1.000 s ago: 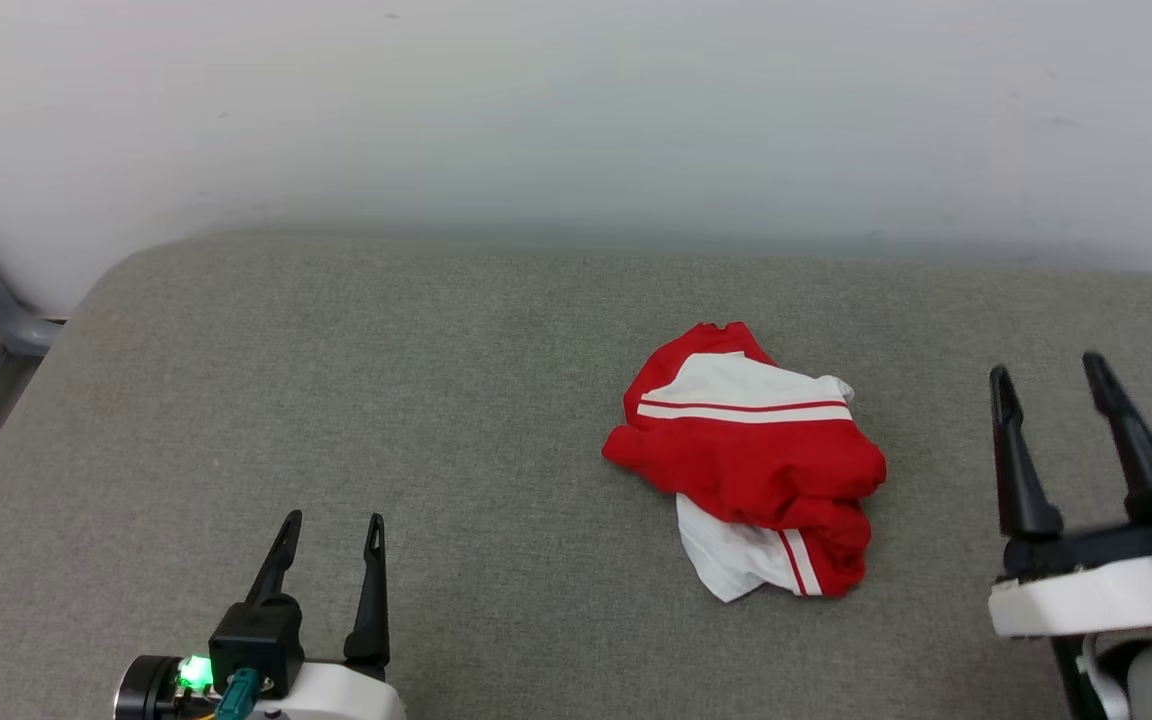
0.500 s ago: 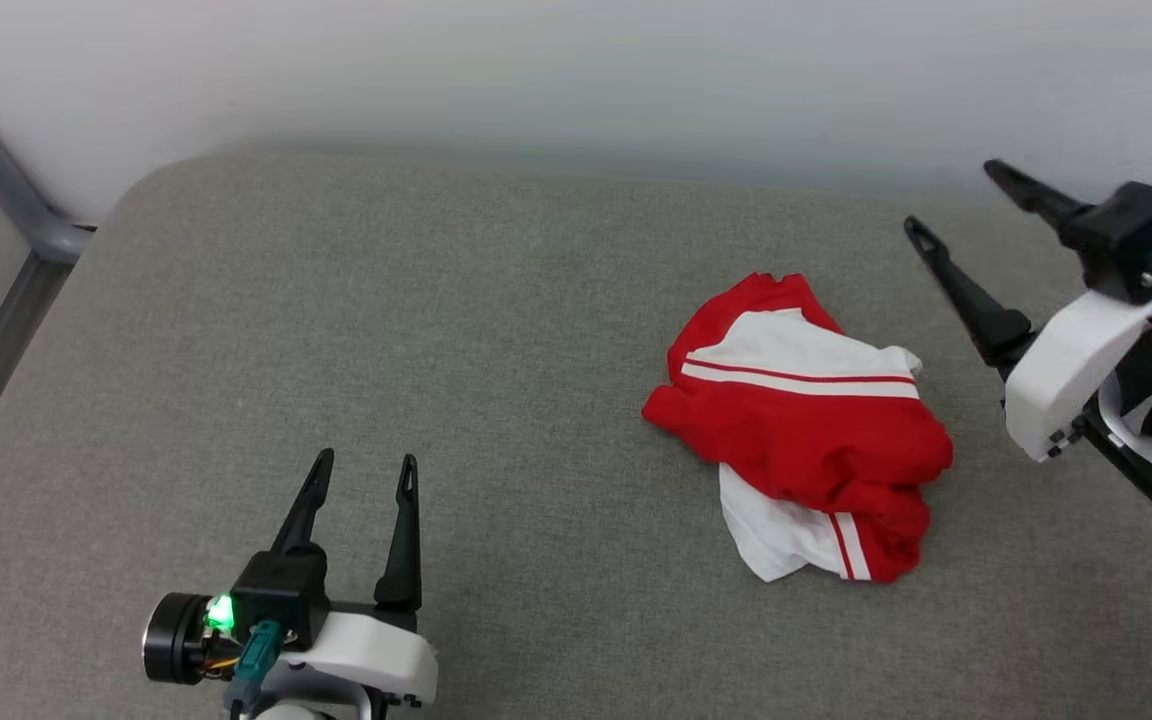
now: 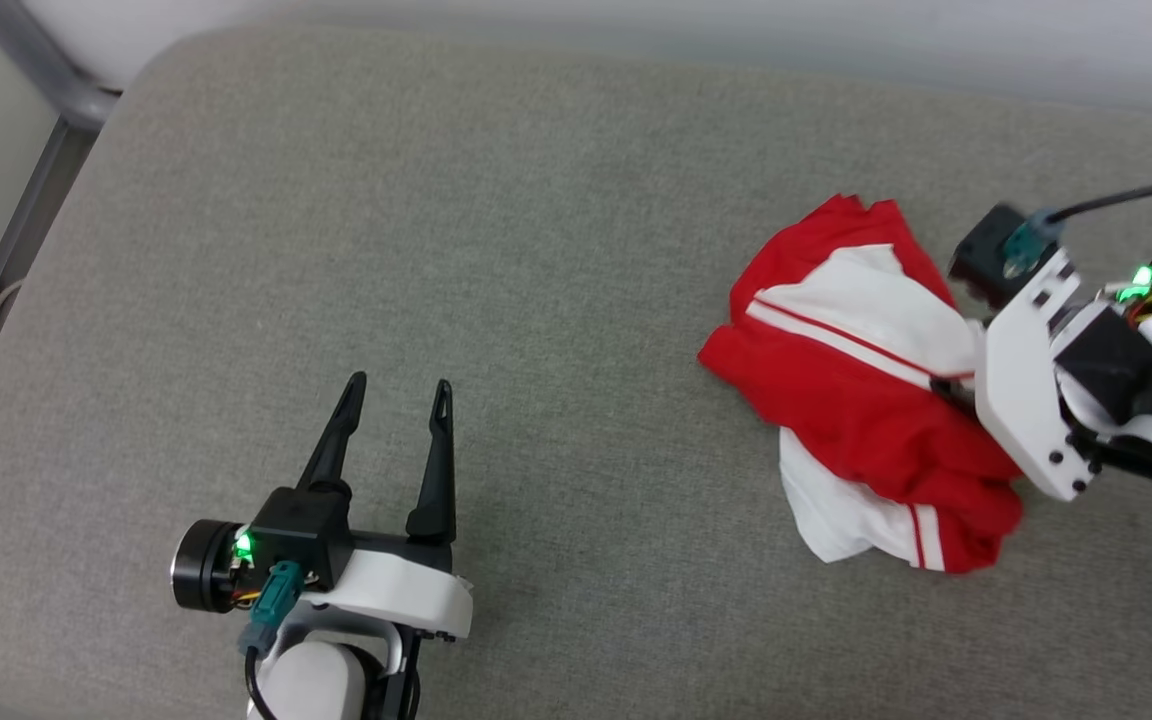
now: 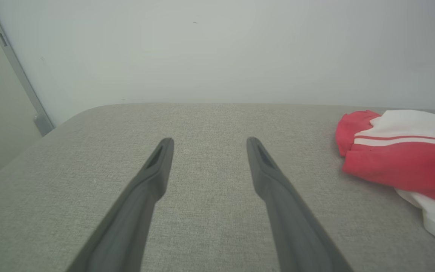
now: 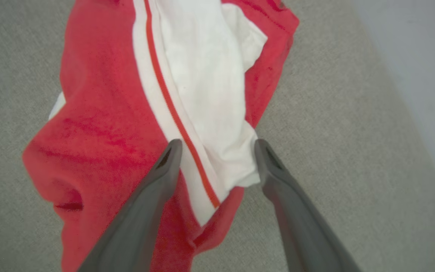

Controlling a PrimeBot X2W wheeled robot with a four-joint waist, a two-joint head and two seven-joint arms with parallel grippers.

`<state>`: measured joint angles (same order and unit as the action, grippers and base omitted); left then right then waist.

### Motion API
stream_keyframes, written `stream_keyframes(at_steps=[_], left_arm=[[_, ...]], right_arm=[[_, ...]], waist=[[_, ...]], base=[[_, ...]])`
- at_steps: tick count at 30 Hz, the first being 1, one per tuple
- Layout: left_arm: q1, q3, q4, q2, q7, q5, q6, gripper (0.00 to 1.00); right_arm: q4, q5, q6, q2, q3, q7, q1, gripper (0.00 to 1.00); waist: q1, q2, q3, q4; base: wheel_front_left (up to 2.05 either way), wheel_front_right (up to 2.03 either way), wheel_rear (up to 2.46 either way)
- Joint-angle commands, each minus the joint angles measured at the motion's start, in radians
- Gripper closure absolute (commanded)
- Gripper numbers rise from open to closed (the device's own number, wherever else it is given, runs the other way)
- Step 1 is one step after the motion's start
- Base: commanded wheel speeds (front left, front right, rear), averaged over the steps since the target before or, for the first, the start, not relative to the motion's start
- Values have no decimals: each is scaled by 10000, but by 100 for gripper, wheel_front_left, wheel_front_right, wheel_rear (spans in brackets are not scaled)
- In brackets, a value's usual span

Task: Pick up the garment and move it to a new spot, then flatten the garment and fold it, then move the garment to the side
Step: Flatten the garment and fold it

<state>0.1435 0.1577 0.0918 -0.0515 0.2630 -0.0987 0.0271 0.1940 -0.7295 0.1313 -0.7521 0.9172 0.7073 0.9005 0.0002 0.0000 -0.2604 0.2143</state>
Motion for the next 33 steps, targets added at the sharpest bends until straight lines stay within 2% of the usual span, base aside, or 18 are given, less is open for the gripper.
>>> stream_keyframes(at_steps=[1,5,9,10,11,12,19,24,29,31,32,33], left_arm=[[176,111,-18,16,27,-99,82,0],[337,225,55,16,27,-196,188,0],[393,220,140,18,27,-175,252,0],[363,188,168,16,27,-147,245,0],[336,164,191,16,27,-115,234,0],[307,146,210,18,27,-103,217,0],[31,138,311,17,27,-27,216,0],[-191,89,343,16,27,-2,168,0],[-404,4,366,15,27,82,150,0],[-513,-15,353,16,27,85,150,0],[-564,-23,348,16,27,95,146,0],[-609,-41,344,15,27,118,147,0]], right_arm=[[254,-38,-12,-85,464,133,200,0],[868,-422,-9,-51,1158,25,18,0],[1135,-165,-10,-31,1375,-1296,188,0],[1185,-131,-10,-5,1309,-1728,221,7],[1246,-43,-10,-14,1251,-2119,258,71],[1238,33,-10,-22,1247,-2496,281,100],[1431,-342,-10,88,-43,-4801,-493,100],[1463,-503,-10,26,-1180,-5645,-1601,100],[1930,-385,-10,15,-2900,-6594,-2817,100],[2324,-228,-12,146,-3891,-7196,-3337,100],[2501,-103,-10,262,-4306,-7454,-3642,55],[2637,68,-9,438,-4663,-7720,-3972,0]], waist=[[-2,0,-389,250],[-2,0,-558,333],[-2,0,-531,263],[-2,0,-483,216],[-2,0,-429,169],[-2,0,-365,111],[-2,0,141,-338],[-2,0,404,-631],[-2,0,634,-833],[-2,0,730,-889],[-2,0,778,-910],[-2,0,832,-939]], base=[[0,0,0],[0,0,0],[0,0,0],[0,0,0],[0,0,0],[0,0,0],[0,0,0],[0,0,0],[0,0,0],[0,0,0],[0,0,0],[0,0,0]])
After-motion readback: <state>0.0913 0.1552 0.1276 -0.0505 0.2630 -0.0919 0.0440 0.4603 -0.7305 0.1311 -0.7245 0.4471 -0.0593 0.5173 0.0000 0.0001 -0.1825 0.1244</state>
